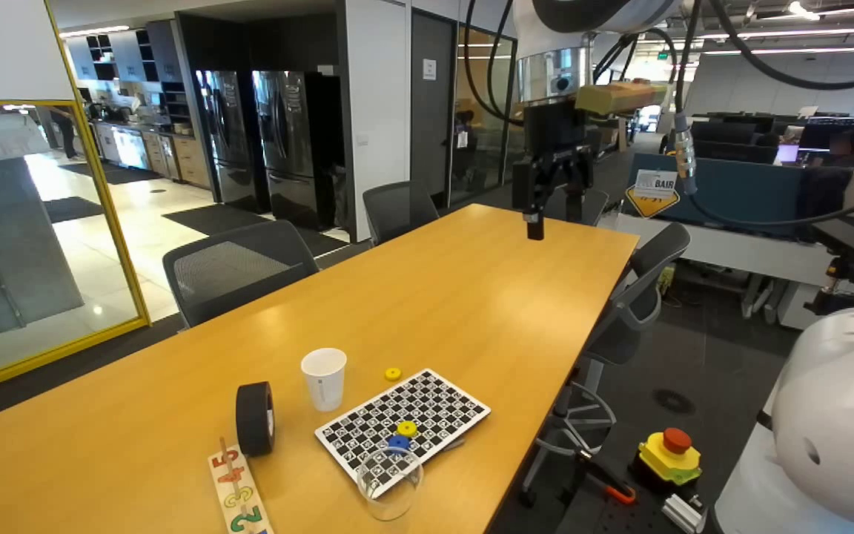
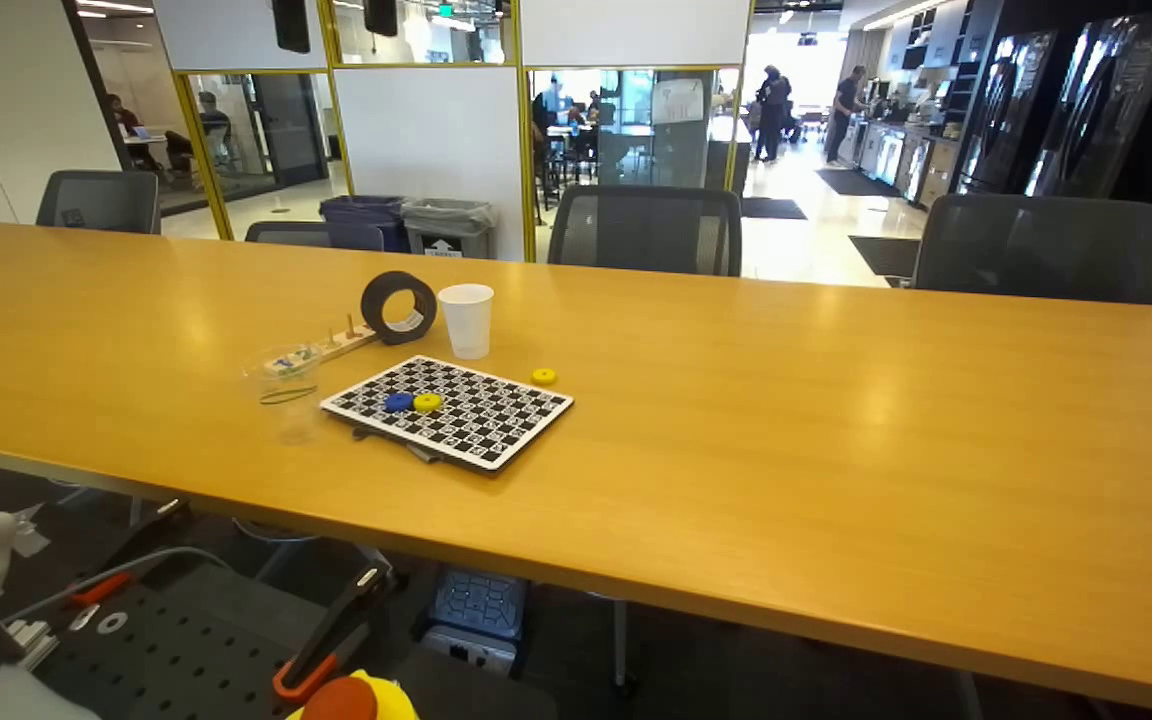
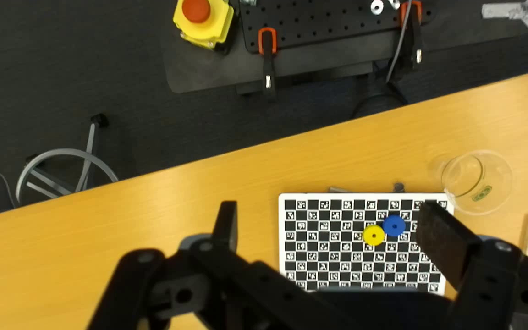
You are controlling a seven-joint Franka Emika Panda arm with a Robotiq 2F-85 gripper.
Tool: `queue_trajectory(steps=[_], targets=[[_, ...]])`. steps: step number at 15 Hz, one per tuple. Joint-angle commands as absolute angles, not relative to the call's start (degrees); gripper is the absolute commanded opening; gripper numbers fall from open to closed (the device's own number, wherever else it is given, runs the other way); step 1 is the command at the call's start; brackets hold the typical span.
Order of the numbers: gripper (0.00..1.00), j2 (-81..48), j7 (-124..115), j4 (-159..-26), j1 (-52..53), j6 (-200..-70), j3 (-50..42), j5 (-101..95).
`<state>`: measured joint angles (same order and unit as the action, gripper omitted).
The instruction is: Place the yellow rings inside the white cup, put the blue ring inside the clear cup
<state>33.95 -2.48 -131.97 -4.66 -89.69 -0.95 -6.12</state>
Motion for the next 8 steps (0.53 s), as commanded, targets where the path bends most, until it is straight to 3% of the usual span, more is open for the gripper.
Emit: queue_trajectory(steps=[1, 8], targets=[[1.0, 29.66, -6.85, -134.17, -3.74, -101.35, 0.25, -5.6], [1.0, 10.04, -4.49, -133.75, -3.48, -127.23, -1.2, -4.79]])
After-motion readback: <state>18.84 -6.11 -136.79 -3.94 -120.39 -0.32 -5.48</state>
